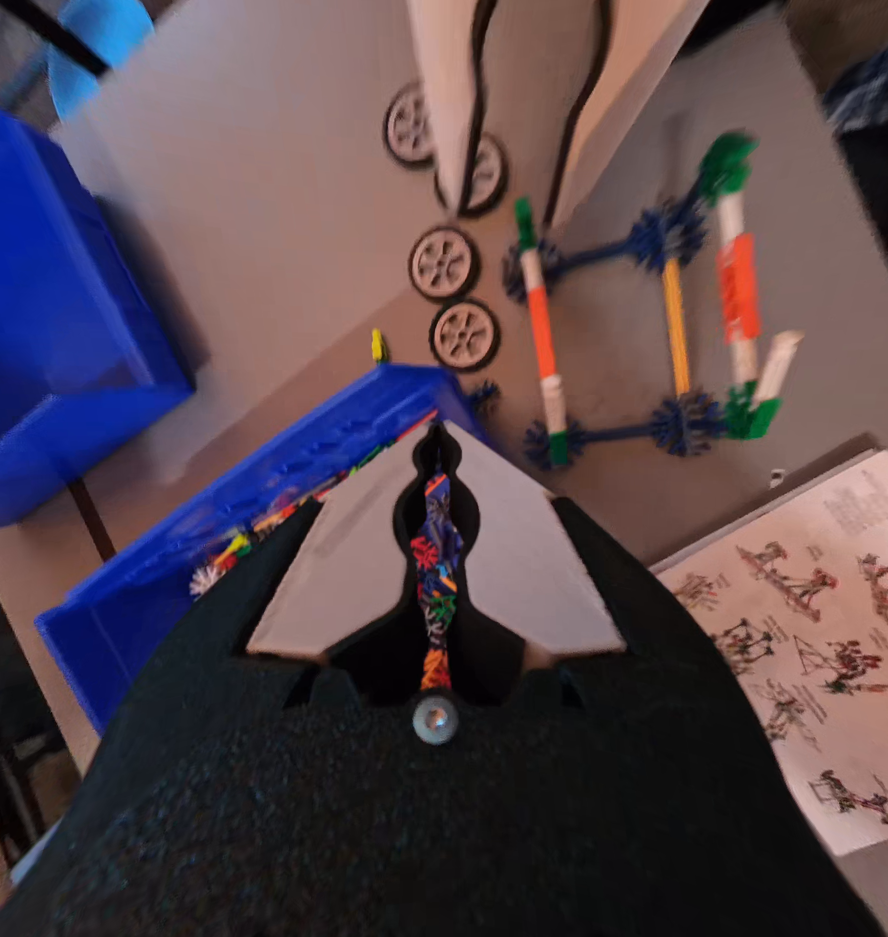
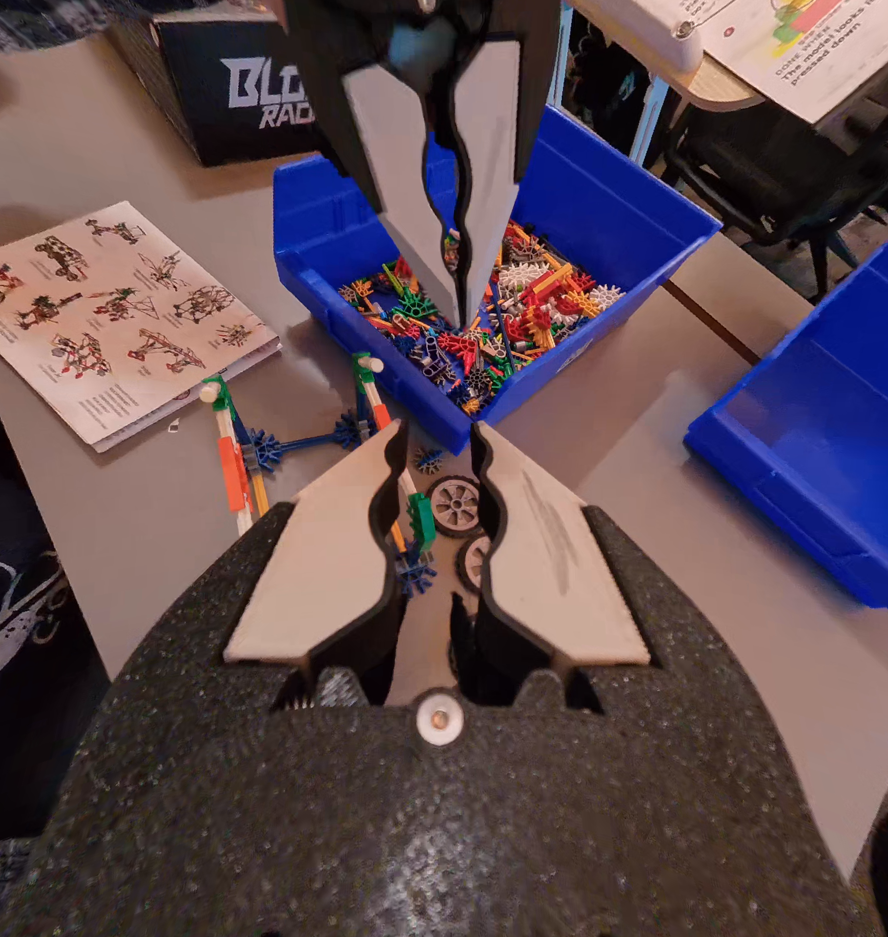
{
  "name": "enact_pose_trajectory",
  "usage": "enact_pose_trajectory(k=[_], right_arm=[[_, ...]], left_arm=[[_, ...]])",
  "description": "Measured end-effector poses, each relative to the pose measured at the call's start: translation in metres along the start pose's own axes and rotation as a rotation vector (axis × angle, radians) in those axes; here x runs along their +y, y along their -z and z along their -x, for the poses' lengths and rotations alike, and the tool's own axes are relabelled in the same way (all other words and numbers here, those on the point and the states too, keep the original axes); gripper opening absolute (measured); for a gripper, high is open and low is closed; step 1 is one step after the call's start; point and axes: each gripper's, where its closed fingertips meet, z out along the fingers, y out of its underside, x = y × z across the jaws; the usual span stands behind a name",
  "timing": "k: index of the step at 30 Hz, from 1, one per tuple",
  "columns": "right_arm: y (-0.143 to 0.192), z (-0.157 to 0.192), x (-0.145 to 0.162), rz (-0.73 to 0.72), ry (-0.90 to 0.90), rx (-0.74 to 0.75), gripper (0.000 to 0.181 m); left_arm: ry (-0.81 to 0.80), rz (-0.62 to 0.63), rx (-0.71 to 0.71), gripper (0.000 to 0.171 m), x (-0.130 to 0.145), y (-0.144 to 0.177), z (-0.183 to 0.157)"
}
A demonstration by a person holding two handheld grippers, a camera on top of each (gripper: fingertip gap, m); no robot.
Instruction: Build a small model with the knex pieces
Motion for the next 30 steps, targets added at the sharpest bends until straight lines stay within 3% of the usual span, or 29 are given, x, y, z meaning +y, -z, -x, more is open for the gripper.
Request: enact_pose_trajectory(k=[5, 12, 23, 30], right_arm=[[0.008, 0.0, 0.02, 0.017, -0.04, 0.001, 0.024], [0.007, 0.004, 0.034, 0.026, -0.057, -0.008, 0.024], [0.008, 0.001, 0.041, 0.008, -0.075, -0.015, 0.023], [0.01, 0.002, 0.043, 0.008, -0.076, -0.014, 0.023]], left_arm=[[0.069, 0.115, -0.044, 0.01, 0.053, -0.026, 0.028], [0.038, 0.224, -0.007, 0.022, 0.087, -0.081, 0.043], [0.085, 0.16, 0.045, 0.026, 0.08, -0.09, 0.043], [0.116, 0.125, 0.053, 0.043, 0.074, -0.088, 0.04]])
